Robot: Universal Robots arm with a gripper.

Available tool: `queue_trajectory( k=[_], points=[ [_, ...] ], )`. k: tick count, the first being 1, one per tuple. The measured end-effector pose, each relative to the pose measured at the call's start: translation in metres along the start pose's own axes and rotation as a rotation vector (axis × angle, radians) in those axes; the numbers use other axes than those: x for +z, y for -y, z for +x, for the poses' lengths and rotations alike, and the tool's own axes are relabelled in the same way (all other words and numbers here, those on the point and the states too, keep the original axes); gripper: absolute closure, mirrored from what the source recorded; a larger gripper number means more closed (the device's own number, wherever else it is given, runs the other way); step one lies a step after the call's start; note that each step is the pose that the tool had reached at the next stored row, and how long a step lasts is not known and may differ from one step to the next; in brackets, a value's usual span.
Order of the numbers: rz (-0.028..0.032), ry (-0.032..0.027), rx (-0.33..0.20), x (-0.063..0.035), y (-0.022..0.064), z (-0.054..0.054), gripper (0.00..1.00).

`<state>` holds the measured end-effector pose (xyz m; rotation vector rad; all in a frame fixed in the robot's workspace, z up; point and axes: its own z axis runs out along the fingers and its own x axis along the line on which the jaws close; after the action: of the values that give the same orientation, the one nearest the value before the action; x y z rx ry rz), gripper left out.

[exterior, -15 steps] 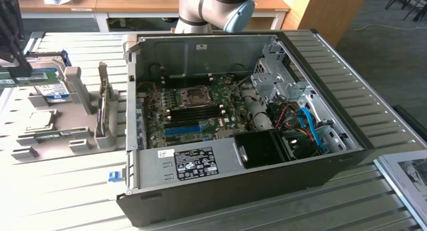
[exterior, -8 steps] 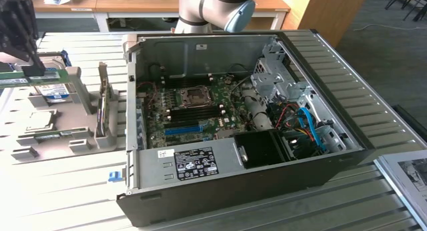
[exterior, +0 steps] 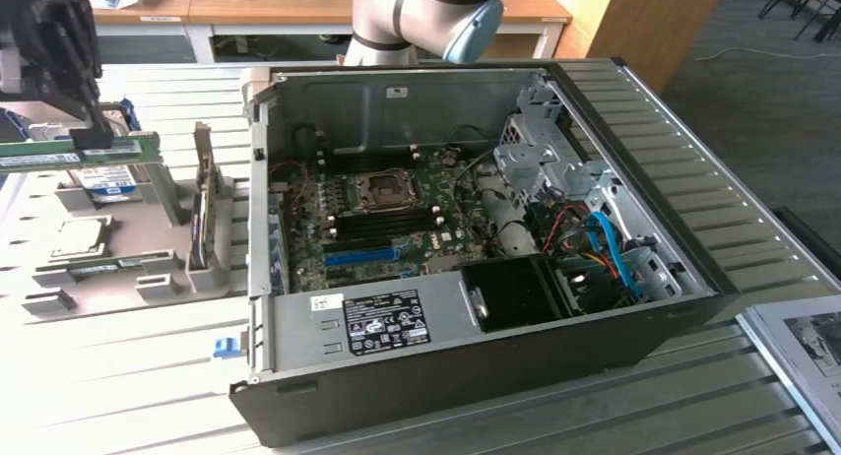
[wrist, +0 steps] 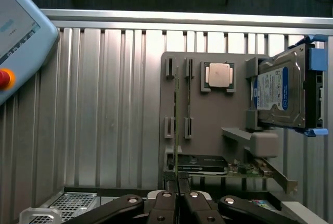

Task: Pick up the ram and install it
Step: 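Pick up the ram and move it above insertion slot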

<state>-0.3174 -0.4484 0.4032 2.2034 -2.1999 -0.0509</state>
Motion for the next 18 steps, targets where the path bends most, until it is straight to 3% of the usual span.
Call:
queue_trajectory(
  k=[18],
  points=[
    [0.0,-0.0001,-0.001,-0.0019,0.044,0.0,0.89]
  ],
)
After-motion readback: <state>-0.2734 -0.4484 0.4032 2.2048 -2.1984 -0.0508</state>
